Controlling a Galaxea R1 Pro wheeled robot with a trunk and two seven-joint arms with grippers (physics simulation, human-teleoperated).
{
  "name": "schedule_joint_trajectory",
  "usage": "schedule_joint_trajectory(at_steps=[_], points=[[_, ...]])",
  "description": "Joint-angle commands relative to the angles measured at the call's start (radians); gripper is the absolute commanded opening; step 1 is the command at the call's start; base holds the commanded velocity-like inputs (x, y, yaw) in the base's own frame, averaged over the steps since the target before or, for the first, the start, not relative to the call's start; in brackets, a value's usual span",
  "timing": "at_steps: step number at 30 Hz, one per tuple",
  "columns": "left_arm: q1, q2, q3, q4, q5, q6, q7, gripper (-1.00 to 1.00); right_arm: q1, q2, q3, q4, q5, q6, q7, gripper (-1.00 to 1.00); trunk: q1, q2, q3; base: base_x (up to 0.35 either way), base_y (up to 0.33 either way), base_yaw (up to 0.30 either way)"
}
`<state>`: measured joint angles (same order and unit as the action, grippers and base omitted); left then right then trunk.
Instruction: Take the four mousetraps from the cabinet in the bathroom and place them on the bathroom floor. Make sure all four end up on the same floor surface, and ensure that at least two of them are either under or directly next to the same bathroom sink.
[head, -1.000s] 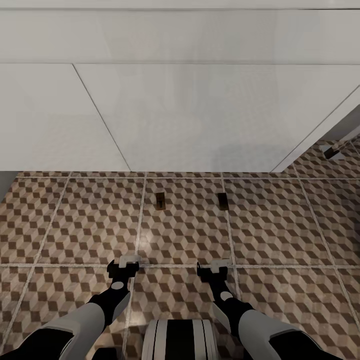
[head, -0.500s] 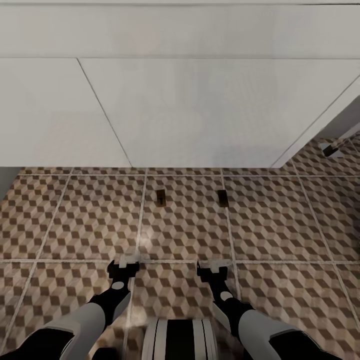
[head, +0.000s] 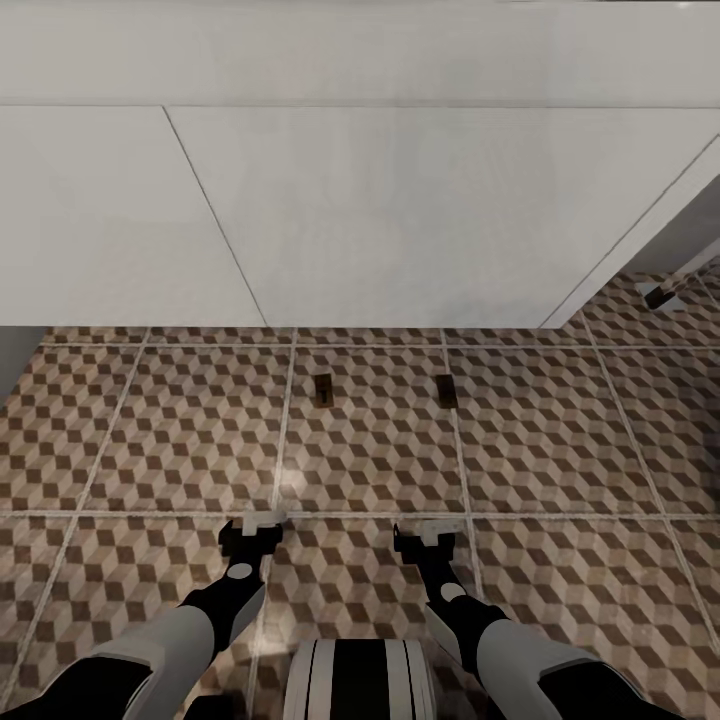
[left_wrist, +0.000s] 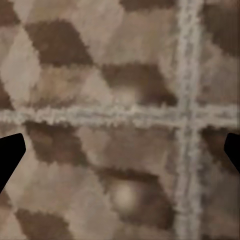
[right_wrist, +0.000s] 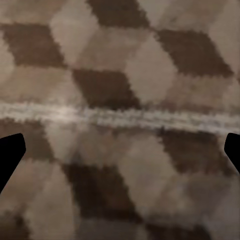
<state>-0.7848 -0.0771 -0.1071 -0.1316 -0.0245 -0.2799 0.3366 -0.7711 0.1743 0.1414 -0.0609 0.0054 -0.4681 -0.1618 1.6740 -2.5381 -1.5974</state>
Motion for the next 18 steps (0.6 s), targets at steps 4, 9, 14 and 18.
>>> schedule_joint_trajectory(at_steps=[4, 9, 14, 18], points=[[-0.001, -0.001, -0.008, 0.001, -0.001, -0.001, 0.009, 1.0, -0.001, 0.0, 0.008, 0.001, 0.001, -0.001, -0.009, 1.0, 0.0, 0.0, -0.001, -0.021, 0.0, 0.0], [-0.001, -0.001, -0.008, 0.002, -0.001, -0.001, 0.009, 1.0, 0.0, 0.0, 0.008, 0.001, 0.001, -0.001, -0.01, 1.0, 0.0, 0.0, -0.001, -0.222, 0.0, 0.0], [-0.001, -0.006, -0.008, 0.003, -0.001, -0.001, 0.008, 1.0, 0.0, 0.0, 0.007, 0.001, 0.001, -0.001, -0.01, 1.0, 0.0, 0.0, -0.001, -0.312, 0.0, 0.0], [-0.001, -0.008, -0.008, 0.003, -0.001, 0.0, 0.009, 1.0, -0.001, 0.0, 0.007, 0.001, 0.001, -0.001, -0.011, 1.0, 0.0, 0.0, -0.001, -0.335, 0.0, 0.0]])
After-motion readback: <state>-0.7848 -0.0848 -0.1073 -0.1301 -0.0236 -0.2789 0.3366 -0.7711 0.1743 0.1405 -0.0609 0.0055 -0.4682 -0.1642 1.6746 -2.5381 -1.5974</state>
